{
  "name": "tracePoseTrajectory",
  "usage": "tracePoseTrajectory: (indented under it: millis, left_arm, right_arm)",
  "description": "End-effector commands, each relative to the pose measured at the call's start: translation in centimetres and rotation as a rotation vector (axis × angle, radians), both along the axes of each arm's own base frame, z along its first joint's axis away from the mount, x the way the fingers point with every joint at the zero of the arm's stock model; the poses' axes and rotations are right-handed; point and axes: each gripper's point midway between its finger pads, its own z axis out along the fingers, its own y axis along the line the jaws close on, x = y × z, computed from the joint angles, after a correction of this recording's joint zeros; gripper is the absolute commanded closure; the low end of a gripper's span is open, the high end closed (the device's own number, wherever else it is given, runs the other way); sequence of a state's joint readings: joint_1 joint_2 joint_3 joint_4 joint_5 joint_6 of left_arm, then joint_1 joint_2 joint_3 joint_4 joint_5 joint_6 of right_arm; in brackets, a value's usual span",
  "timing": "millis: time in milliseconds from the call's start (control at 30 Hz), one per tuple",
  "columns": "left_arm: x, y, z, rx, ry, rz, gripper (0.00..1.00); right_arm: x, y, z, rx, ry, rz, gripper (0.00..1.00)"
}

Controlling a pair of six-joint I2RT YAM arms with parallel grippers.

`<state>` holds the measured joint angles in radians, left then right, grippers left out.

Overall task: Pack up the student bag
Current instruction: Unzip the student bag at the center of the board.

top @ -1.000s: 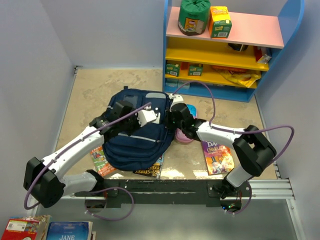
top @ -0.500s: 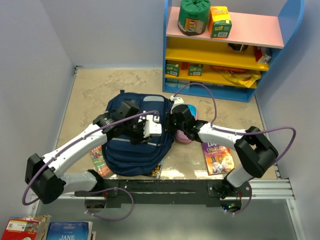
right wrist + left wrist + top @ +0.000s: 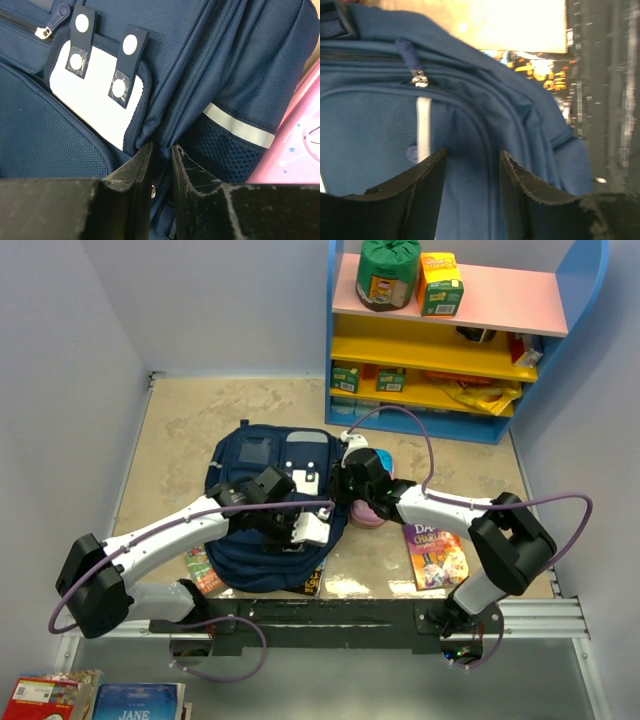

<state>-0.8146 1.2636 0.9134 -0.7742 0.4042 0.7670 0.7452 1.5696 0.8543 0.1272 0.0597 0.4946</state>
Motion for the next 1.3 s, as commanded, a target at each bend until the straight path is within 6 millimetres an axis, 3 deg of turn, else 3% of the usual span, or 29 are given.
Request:
tracePoseTrajectory:
  millis: [0,67,200,300,400,467,700,833,967,1267]
  left_arm:
    - [2.2,-0.3,0.4,-0.012,-0.133,0.023,0.57]
    - [3.2,-0.5,0.7,-0.013,-0.172,0.055,0.65]
    - [3.6,-0.6,1.1,-0.024,-0.182,0.078,0.94]
    - [3.7,-0.8,1.3,-0.035,-0.181,0.091,1.0]
    - [3.7,-0.9,1.4,-0.041,-0.18,0.099,1.0]
    - [3.6,-1.0,1.5,-0.043,-0.173,0.095,1.0]
    - [3.7,-1.3,2.3,-0.06,-0.171,0.098,1.0]
    - [3.7,-1.2,2.4,-0.06,-0.172,0.101,1.0]
    - [3.7,-1.2,2.5,-0.064,-0.18,0.099,1.0]
    - [4.4,-1.6,3.3,-0.082,-0.197,0.125,1.0]
  right_arm:
    - [1.1,1.4,2.7,0.032,-0.059,0.026,0.77]
    - [1.3,1.2,2.6,0.022,-0.064,0.015,0.81]
    - [1.4,1.0,2.6,0.006,-0.071,0.012,0.88]
    - [1.4,0.5,2.9,-0.004,-0.085,0.004,0.9]
    - [1.4,0.3,2.9,-0.025,-0.091,0.012,0.88]
    - [1.4,-0.1,2.8,-0.038,-0.096,0.01,0.77]
    - [1.5,-0.2,2.7,-0.048,-0.109,0.009,0.76]
    - [1.7,-0.2,2.6,-0.049,-0.11,-0.004,0.84]
    - [1.7,-0.3,2.8,-0.041,-0.116,-0.013,0.99]
    - [1.1,-1.1,4.7,0.002,-0.158,-0.026,1.0]
